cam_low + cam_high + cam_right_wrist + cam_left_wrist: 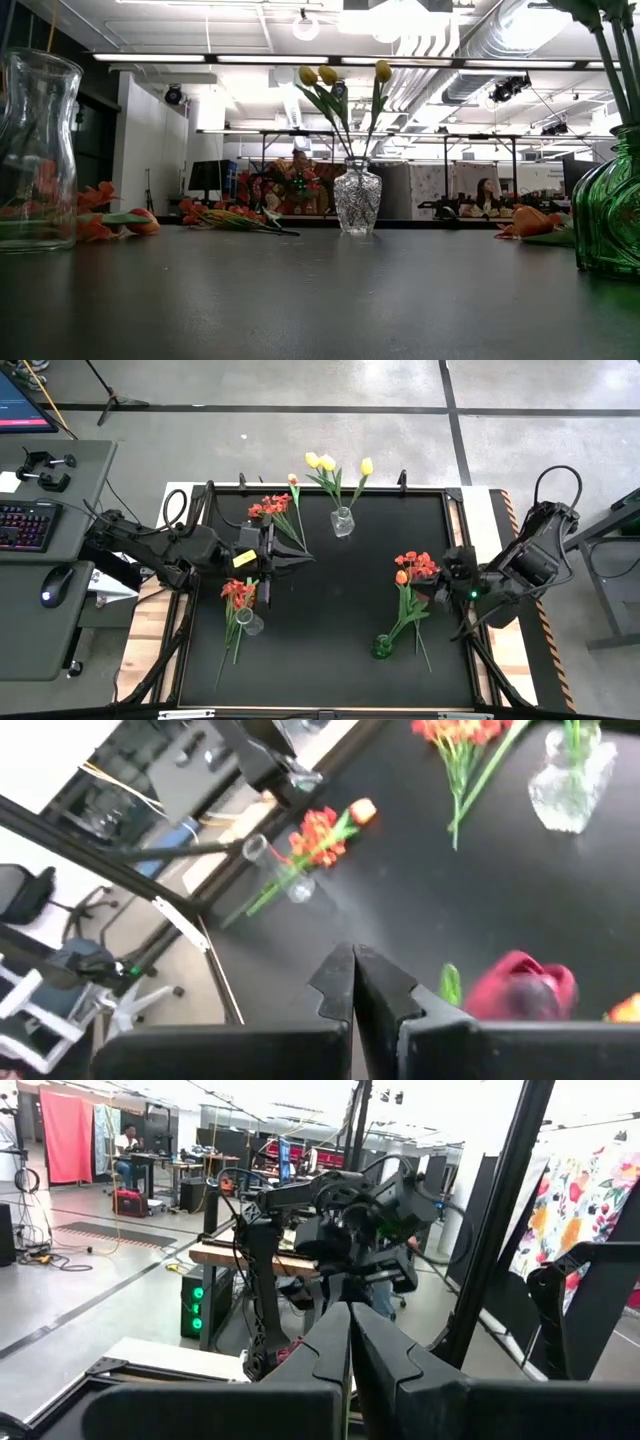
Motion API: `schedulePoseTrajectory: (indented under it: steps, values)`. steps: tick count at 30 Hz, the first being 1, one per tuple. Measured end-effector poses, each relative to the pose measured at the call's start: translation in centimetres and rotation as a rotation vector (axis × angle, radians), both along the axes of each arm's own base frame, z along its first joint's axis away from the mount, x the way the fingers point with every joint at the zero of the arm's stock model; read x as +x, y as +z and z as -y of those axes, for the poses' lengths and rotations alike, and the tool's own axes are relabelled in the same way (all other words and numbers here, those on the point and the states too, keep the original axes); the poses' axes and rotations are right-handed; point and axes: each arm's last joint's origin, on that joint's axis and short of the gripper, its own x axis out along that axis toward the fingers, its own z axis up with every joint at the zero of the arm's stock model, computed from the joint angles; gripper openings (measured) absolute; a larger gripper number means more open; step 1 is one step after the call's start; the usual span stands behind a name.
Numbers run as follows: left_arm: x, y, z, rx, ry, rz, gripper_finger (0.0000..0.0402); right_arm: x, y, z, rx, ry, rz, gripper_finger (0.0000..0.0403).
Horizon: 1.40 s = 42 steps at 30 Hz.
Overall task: Sort flowers into vase by color
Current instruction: Put the red tulip into the green vase
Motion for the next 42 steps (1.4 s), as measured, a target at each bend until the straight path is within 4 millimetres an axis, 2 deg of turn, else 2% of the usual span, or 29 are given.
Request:
schedulePoseTrajectory:
  steps: [6,9,13,15,19,23,28,31,37,42]
  values:
    - [-1.0,0.6,-0.4,0.028,0.002,0.009,0.0000,-1.1,3.6,1.4,-0.084,-0.030,0.082,0.0000]
    - [-2.0,1.1,-0.7,0.028,0.002,0.007,0.0000,-2.0,3.8,2.4,-0.106,-0.058,0.035,0.0000]
    - [-2.8,1.1,-1.0,0.019,-0.002,-0.028,0.0000,-3.3,2.5,3.6,-0.115,-0.136,-0.109,0.0000]
    - [-3.1,1.0,-0.9,0.015,0.004,-0.046,0.0000,-3.5,1.6,3.7,-0.092,-0.150,-0.117,0.0000]
    - [-3.3,0.7,-0.7,0.025,0.043,-0.084,0.0000,-4.2,-1.4,4.5,-0.020,-0.198,-0.211,0.0000]
    - [-3.5,0.6,-0.3,0.020,0.051,-0.092,0.0000,-4.6,-4.6,4.3,0.077,-0.233,-0.276,0.0000]
    - [-3.6,0.6,0.0,0.020,0.066,-0.091,0.0000,-4.3,-7.1,3.4,0.157,-0.215,-0.333,0.0000]
    - [-3.6,0.6,0.0,0.020,0.083,-0.091,0.0000,-3.5,-7.3,2.3,0.174,-0.160,-0.251,0.0000]
    - [-3.9,0.7,-0.2,0.019,0.092,-0.084,0.0000,-2.6,-6.5,1.5,0.171,-0.103,-0.121,0.0000]
    - [-4.3,1.0,-0.4,0.019,0.117,-0.078,0.0000,-2.6,-6.4,1.3,0.178,-0.042,-0.145,0.0000]
